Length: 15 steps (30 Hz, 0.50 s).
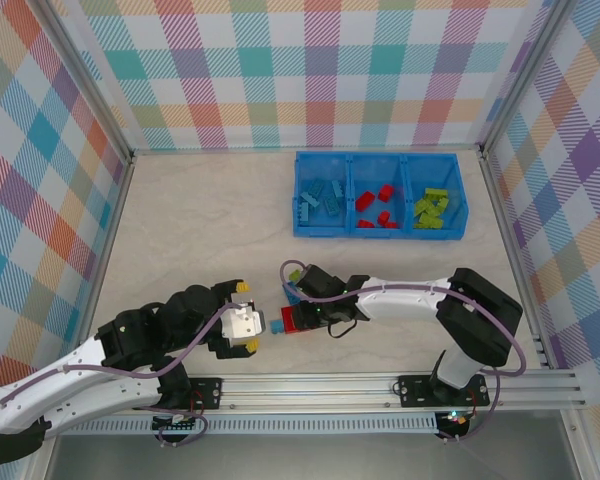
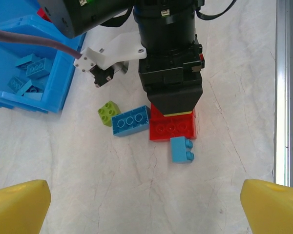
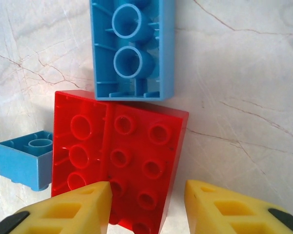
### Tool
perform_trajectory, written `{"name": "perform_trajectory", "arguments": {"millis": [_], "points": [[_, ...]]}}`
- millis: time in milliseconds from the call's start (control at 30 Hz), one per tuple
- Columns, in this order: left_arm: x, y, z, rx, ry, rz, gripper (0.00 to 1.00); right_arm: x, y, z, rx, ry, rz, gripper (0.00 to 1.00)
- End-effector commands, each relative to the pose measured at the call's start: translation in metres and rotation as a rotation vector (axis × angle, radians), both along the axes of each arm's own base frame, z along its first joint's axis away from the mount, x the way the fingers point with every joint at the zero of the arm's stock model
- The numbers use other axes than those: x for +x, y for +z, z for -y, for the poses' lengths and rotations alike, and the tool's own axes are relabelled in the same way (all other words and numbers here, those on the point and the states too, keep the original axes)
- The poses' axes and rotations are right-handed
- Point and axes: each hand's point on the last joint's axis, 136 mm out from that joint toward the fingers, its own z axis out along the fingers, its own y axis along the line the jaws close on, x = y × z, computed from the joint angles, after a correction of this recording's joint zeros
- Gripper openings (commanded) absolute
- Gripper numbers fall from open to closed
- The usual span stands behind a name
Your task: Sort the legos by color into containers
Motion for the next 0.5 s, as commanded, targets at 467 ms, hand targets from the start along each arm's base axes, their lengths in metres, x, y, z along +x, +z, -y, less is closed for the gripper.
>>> {"name": "perform_trajectory", "arguments": {"millis": [467], "points": [[-0.002, 0.002, 0.005, -0.019, -0.03, 0.019, 1.0, 0.022, 0.015, 0.064, -0.02, -0.172, 0.082, 0.5]]}}
